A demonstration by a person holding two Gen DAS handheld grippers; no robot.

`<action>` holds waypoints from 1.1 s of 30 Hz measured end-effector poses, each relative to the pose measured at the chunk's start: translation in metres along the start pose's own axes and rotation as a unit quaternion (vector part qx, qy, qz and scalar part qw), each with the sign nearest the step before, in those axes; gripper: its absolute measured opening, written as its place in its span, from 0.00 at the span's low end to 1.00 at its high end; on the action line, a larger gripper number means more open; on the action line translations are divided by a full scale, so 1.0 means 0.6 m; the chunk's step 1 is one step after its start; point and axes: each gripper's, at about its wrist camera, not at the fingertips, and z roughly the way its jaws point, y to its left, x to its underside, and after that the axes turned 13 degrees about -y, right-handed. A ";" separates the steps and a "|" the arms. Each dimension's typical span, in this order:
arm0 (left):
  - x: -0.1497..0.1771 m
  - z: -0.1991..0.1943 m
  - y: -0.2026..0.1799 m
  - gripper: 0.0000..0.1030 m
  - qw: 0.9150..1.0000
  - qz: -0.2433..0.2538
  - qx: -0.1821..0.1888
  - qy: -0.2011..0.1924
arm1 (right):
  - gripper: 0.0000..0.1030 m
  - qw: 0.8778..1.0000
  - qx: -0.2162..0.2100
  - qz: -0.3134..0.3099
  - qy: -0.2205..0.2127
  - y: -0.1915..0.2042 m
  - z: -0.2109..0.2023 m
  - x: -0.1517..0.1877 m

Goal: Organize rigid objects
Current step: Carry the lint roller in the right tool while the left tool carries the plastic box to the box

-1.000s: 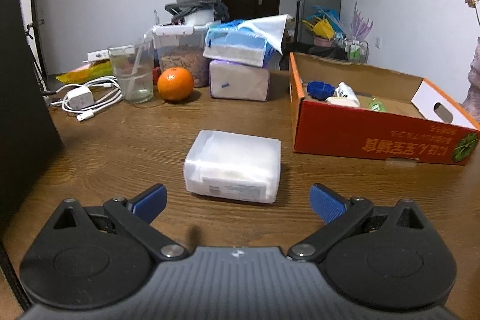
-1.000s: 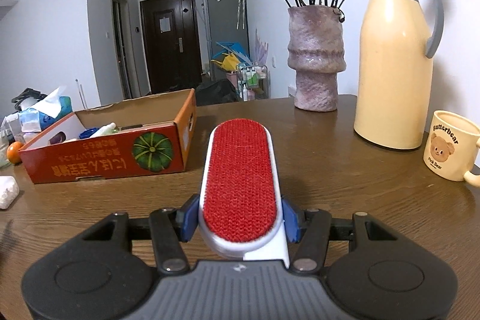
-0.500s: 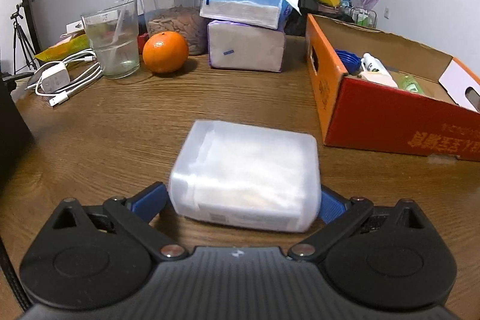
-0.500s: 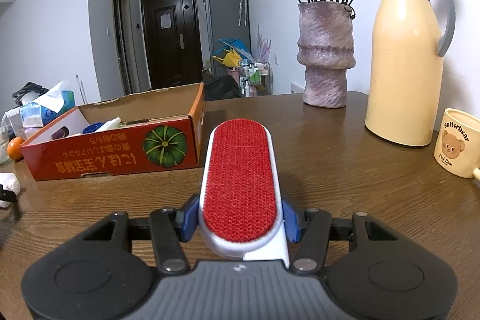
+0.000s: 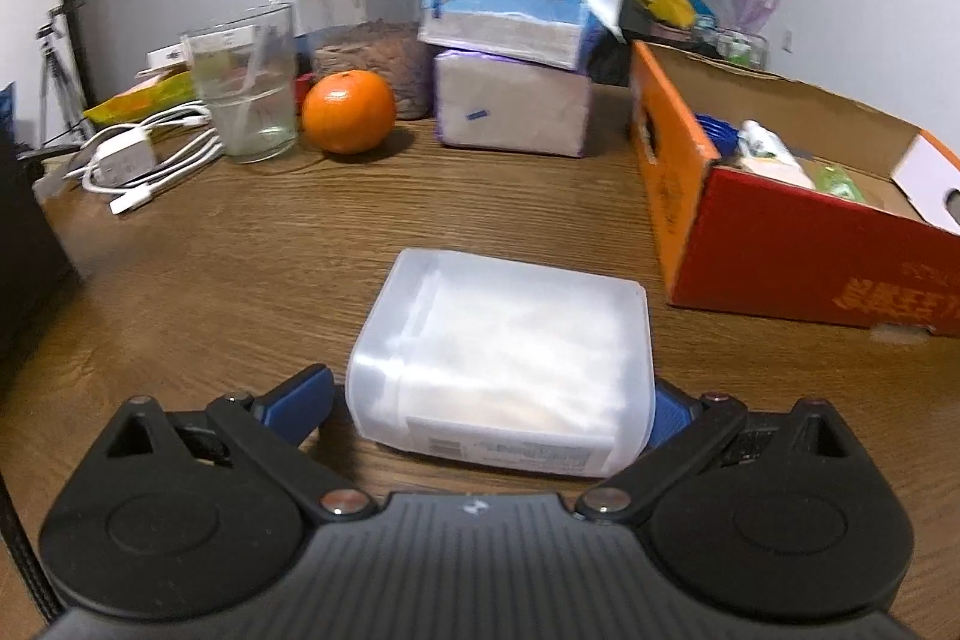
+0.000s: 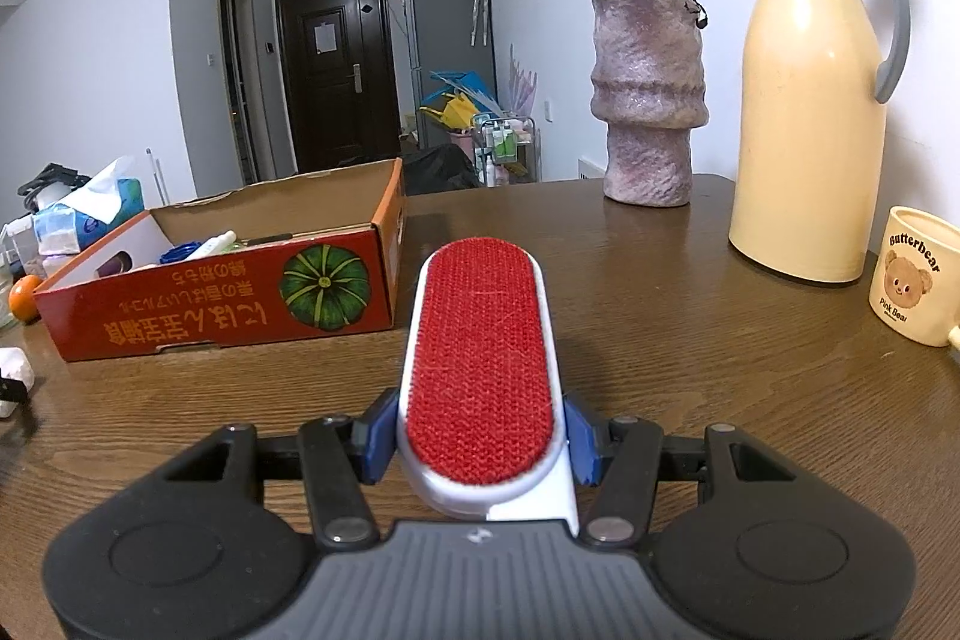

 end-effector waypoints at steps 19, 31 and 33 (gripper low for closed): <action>-0.007 0.007 -0.001 1.00 0.999 -0.010 0.042 -0.011 | 0.53 1.000 -0.001 -0.003 0.006 0.007 0.002 0.004; -0.014 0.004 -0.005 0.82 0.999 -0.003 0.040 -0.029 | 0.53 1.000 -0.004 -0.005 0.008 0.015 0.003 0.007; -0.015 0.000 -0.006 0.81 0.998 -0.001 0.049 -0.032 | 0.53 1.000 -0.005 -0.005 0.007 0.017 0.003 0.007</action>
